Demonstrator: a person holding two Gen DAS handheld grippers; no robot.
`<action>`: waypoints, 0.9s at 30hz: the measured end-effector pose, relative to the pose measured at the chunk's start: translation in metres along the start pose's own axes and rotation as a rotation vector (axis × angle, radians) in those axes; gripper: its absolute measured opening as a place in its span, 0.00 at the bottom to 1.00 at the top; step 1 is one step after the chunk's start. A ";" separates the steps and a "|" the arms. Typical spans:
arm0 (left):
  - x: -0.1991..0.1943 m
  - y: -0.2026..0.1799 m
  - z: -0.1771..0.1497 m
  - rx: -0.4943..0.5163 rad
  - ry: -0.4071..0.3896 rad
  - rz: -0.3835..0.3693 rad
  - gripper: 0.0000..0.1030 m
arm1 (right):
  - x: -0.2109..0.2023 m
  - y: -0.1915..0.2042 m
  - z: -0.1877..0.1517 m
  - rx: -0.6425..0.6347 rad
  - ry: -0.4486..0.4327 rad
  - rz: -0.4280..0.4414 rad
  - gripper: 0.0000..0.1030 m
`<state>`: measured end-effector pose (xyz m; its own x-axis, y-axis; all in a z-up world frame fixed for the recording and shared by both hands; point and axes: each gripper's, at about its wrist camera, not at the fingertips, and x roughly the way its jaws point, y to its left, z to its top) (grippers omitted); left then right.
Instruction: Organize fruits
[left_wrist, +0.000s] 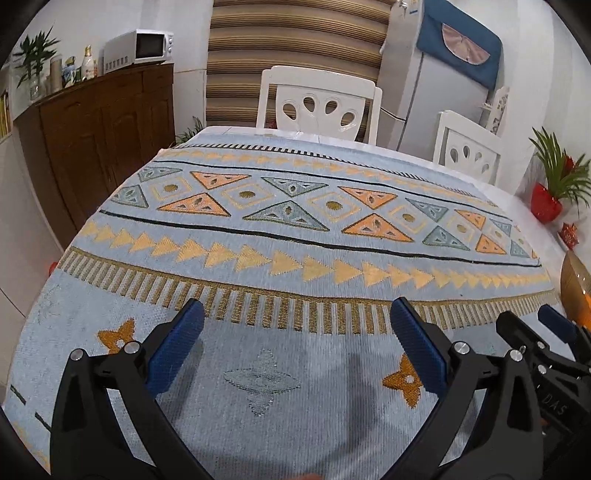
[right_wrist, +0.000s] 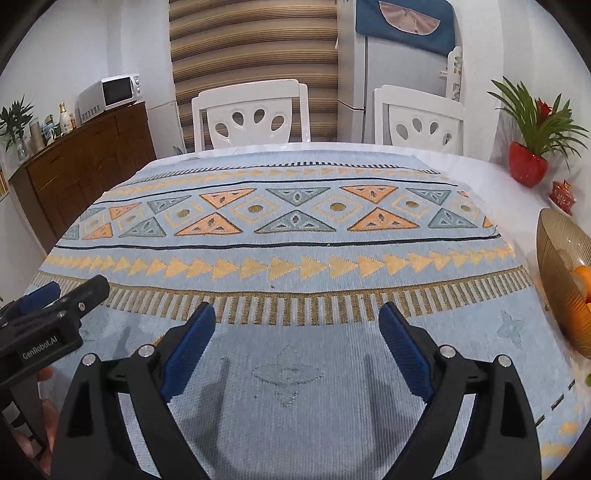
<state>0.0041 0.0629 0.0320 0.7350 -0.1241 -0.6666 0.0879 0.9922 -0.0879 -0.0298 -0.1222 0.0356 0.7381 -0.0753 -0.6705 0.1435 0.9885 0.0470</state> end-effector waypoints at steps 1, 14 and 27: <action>0.000 -0.001 0.000 0.007 -0.001 0.002 0.97 | 0.000 0.000 0.000 -0.002 -0.001 -0.001 0.87; -0.003 -0.003 -0.001 0.015 -0.004 0.011 0.97 | 0.001 0.001 -0.001 -0.002 0.006 -0.007 0.89; -0.002 -0.004 -0.001 0.014 0.003 0.012 0.97 | 0.003 -0.001 -0.001 0.004 0.016 -0.006 0.91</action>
<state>0.0015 0.0596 0.0335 0.7342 -0.1125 -0.6696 0.0889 0.9936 -0.0694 -0.0281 -0.1229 0.0328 0.7269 -0.0792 -0.6822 0.1504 0.9876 0.0457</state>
